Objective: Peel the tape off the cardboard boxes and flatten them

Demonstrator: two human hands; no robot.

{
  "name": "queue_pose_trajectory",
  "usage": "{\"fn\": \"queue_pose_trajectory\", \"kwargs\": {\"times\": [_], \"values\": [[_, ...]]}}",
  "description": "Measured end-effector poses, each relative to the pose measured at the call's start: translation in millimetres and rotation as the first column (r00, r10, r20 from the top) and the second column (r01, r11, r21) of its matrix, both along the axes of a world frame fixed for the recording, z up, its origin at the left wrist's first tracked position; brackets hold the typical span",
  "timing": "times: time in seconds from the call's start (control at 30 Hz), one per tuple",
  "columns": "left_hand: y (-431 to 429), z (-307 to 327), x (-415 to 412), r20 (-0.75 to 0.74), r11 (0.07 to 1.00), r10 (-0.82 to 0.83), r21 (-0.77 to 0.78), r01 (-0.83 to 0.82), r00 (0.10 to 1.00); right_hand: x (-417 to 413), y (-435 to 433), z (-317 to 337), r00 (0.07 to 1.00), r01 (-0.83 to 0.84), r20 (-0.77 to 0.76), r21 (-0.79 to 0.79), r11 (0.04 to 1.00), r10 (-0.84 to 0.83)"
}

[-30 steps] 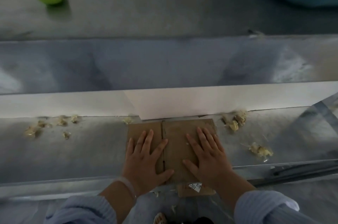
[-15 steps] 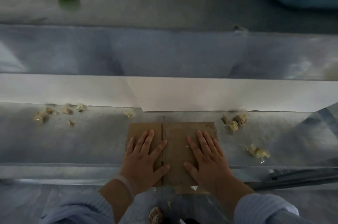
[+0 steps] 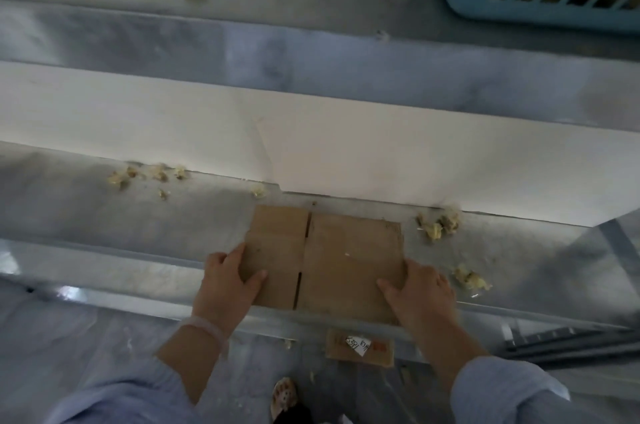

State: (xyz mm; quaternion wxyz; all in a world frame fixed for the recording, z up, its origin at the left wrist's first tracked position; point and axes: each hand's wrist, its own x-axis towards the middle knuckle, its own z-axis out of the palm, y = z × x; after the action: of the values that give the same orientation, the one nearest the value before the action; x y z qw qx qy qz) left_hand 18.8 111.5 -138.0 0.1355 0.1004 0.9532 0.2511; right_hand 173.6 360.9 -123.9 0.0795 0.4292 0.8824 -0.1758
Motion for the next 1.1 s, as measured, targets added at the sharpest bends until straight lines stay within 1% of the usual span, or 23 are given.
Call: {"fn": "queue_pose_trajectory", "kwargs": {"times": [0.07,0.17,0.2,0.27,0.37,0.47,0.57,0.73,0.9,1.1], "values": [[-1.6,3.0,2.9,0.080,0.993,0.082,0.078,-0.088,0.993,-0.3,0.8,-1.4,0.998,0.051,-0.031,-0.083,0.995,-0.054],[-19.1,0.0,6.9,0.116,0.981,0.142,0.113,-0.155,0.983,1.0,0.1,-3.1,0.976,0.126,-0.132,-0.314,0.941,-0.174],[-27.6,-0.5,9.6,0.124,0.977,0.161,0.122,-0.176,0.979,1.0,-1.9,-3.2,0.968,0.118,-0.164,-0.378,0.918,-0.192],[-45.0,1.9,16.1,0.121,0.960,0.214,0.156,-0.231,0.969,-1.5,-10.6,-1.8,0.961,0.082,-0.207,-0.429,0.900,-0.186],[-72.5,11.7,20.6,0.132,0.909,0.299,0.261,-0.324,0.945,-12.9,-33.6,4.7,0.954,0.019,-0.265,-0.416,0.909,-0.141],[-110.2,20.7,16.0,0.165,0.877,0.344,0.295,-0.379,0.924,-31.3,-65.6,18.2,0.938,-0.078,-0.340,-0.401,0.913,-0.069],[-156.5,29.4,3.5,0.152,0.842,0.398,0.330,-0.426,0.905,-60.8,-103.0,28.9,0.919,-0.165,-0.395,-0.412,0.896,-0.012],[-248.7,44.4,-26.4,0.109,0.825,0.457,0.320,-0.466,0.883,-129.5,-187.8,37.7,0.881,-0.268,-0.470,-0.404,0.874,0.053],[-361.3,68.6,-67.8,0.049,0.808,0.509,0.318,-0.497,0.859,-197.7,-301.9,48.0,0.841,-0.371,-0.532,-0.437,0.819,0.097],[-482.6,87.7,-117.3,-0.017,0.793,0.579,0.244,-0.559,0.815,-271.7,-419.4,48.9,0.801,-0.463,-0.575,-0.420,0.780,0.167]]}}
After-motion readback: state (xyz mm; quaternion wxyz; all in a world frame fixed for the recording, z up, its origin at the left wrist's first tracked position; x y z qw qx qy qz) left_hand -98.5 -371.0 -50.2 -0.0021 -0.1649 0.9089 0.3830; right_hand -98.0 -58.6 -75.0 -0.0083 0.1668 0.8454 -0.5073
